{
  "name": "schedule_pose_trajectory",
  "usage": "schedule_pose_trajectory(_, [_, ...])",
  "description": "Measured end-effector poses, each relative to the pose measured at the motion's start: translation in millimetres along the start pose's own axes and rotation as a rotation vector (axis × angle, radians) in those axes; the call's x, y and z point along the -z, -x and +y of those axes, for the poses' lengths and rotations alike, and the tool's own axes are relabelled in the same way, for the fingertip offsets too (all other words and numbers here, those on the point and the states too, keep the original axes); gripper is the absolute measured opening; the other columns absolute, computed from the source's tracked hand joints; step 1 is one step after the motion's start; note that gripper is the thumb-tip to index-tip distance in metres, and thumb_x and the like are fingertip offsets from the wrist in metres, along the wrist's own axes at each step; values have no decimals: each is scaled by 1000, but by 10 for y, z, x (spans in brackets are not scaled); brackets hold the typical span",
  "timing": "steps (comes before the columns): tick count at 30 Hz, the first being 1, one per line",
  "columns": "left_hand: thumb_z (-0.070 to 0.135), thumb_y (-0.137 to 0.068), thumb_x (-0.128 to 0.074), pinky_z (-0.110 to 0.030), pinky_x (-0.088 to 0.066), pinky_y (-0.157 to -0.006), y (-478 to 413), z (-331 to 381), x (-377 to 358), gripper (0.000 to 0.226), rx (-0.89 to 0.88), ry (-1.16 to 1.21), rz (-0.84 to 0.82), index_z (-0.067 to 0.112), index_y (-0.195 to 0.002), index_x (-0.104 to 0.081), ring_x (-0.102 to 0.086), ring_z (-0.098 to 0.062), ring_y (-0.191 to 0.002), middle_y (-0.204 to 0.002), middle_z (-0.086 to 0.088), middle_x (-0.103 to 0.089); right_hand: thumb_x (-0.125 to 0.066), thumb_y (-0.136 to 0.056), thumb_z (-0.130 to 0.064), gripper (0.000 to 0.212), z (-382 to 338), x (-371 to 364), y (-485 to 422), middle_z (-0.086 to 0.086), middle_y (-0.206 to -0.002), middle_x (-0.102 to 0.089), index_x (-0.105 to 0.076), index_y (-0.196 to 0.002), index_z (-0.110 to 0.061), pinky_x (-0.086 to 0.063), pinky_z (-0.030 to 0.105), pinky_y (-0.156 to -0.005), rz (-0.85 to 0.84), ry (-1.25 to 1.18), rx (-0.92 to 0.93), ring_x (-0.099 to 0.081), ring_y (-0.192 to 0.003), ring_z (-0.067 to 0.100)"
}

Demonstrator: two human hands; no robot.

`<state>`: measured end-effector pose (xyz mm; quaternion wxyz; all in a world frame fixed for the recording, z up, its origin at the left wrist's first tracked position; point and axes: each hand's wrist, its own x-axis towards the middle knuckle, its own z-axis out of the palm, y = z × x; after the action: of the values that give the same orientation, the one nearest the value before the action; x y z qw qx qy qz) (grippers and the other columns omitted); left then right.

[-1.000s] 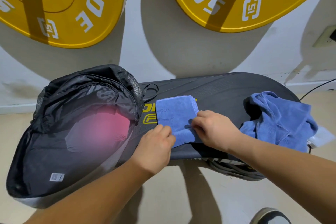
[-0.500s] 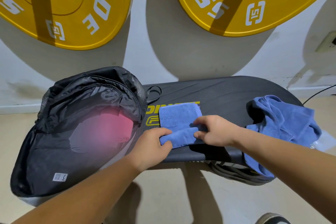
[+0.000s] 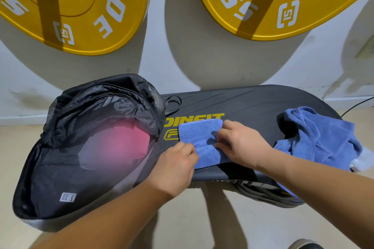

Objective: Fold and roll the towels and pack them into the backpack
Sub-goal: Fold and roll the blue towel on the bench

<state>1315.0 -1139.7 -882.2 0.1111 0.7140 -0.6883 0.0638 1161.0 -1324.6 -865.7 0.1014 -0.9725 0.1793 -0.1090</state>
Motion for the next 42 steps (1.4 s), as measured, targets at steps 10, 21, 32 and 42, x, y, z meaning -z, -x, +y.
schedule_pose_trajectory(10, [16, -93, -53, -42, -51, -95, 8, -29, -4, 34, 189, 83, -179, 18, -127, -56, -53, -23, -119, -128, 2, -59, -66, -78, -36, 31, -4, -52, 63, -1, -113, -63, -56, -101, -19, -53, 37, -73, -148, 145, 157, -60, -99, 25])
schedule_pose_trajectory(21, [19, -83, -63, -37, -57, -71, -167, -213, 271, 14, 750, 846, -332, 23, -93, -72, -65, -15, -54, -78, -4, -66, -69, -89, -40, 14, -6, 155, -114, -4, -96, -66, -66, -95, -28, -45, 25, -74, -439, -436, -382, -62, -90, 18])
schedule_pose_trajectory(32, [20, -91, -54, -42, -54, -78, -167, -131, 92, 16, 153, 67, -7, 17, -101, -66, -59, -28, -96, -104, -2, -61, -72, -86, -50, 33, 0, -53, -185, 0, -92, -61, -58, -92, -21, -41, 30, -68, -55, -421, -547, -58, -87, 22])
schedule_pose_trajectory(42, [37, -92, -66, -35, -42, -109, -280, -266, -2, 52, 393, 306, -190, 21, -141, -56, -50, -18, -132, -142, 6, -56, -57, -78, -74, 57, 124, -24, -366, -8, -98, -51, -63, -109, -27, -49, 34, -89, -225, -272, -274, -57, -100, 18])
